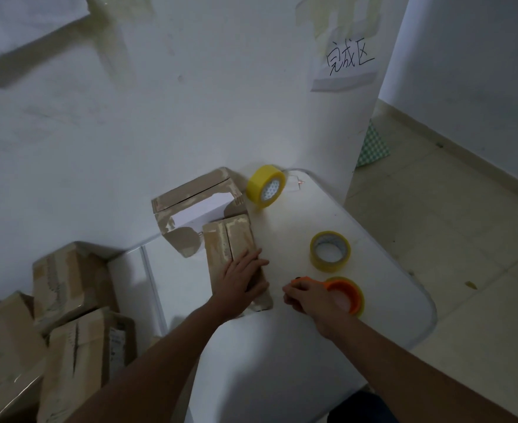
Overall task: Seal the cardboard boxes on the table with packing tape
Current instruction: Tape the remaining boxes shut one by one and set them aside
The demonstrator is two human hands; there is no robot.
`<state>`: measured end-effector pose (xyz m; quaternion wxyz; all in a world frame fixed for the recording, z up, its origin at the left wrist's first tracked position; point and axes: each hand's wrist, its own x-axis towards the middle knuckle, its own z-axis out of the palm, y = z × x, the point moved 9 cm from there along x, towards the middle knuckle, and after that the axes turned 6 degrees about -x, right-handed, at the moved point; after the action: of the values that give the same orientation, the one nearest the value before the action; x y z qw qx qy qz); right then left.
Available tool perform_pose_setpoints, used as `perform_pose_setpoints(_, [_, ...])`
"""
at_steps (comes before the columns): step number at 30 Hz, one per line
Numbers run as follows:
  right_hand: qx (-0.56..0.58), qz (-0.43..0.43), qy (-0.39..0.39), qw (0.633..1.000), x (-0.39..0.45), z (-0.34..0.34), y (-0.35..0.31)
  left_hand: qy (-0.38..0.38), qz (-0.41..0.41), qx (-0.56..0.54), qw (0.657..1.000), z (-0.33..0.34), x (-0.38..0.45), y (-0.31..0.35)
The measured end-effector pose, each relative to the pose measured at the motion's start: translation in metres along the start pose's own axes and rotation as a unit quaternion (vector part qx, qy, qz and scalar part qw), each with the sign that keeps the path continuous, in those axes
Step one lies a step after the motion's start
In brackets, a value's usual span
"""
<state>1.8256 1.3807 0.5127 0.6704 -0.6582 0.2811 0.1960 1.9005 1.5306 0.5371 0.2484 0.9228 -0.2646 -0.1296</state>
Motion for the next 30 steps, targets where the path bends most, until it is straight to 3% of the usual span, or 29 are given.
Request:
perform_pose_setpoints(6, [-0.082,-0.069,0.0,0.994,-0.008,0.0,0.001,-0.01,-0.011,0.054,0.998,0.007,-0.018,-0.003])
perform_pose_setpoints(10, [-0.117,-0.105,0.001,0.988,-0.019,-0.012,0.008,-0.007,-0.047,0.021,0.999,0.015,-0.037,0.009])
perform_pose_setpoints(15, [-0.143,-0.121,0.015,0.982,-0.024,-0.015,0.017,0.008,-0.031,-0.02,0.999,0.018,-0.057,0.015])
perform_pose_setpoints(30, [-0.189,-0.176,0.067,0.964,-0.014,-0.013,0.01,0.026,0.034,0.201,0.979,0.029,-0.067,0.022])
